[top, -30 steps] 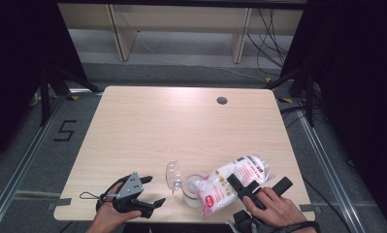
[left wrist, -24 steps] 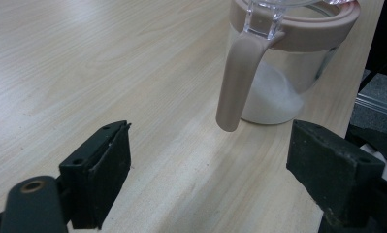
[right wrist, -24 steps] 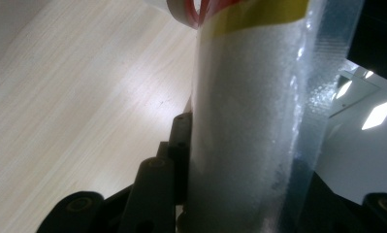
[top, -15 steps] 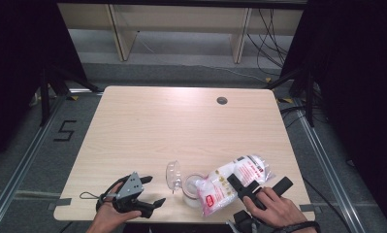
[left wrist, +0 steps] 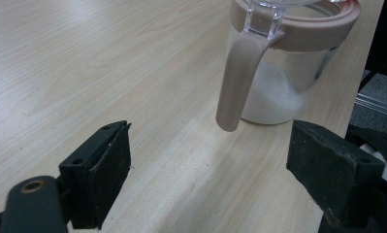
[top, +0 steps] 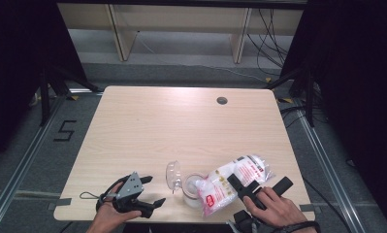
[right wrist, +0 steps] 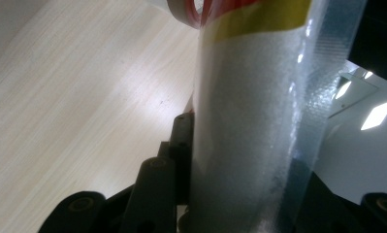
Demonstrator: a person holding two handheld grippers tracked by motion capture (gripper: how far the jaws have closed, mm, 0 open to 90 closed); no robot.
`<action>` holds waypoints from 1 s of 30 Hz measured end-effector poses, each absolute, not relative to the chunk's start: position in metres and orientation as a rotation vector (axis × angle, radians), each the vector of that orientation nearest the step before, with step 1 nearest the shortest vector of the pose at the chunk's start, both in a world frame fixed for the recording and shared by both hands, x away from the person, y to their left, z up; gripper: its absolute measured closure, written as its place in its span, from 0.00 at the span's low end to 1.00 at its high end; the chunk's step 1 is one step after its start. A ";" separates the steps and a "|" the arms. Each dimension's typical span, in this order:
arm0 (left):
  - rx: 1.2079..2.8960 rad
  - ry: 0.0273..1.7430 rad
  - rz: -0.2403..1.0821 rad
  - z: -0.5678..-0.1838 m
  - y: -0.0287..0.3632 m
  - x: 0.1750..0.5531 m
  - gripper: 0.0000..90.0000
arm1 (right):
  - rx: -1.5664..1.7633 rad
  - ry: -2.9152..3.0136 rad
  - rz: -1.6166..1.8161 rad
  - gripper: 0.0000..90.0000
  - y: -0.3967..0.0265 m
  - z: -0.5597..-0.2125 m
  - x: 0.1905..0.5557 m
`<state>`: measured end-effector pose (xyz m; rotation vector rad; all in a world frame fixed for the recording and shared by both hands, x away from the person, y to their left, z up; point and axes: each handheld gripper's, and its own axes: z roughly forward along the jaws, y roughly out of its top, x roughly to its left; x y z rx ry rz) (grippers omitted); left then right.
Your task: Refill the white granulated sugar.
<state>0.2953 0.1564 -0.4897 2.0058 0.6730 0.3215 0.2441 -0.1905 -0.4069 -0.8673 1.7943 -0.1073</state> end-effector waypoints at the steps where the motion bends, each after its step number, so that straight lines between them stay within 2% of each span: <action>1: 2.006 0.673 0.321 -0.490 0.156 0.295 0.17 | -0.866 1.794 -0.108 0.80 -0.191 -0.407 0.244; 30: 2.009 0.660 0.329 -0.489 0.157 0.296 0.17 | -0.867 1.797 -0.108 0.82 -0.192 -0.407 0.244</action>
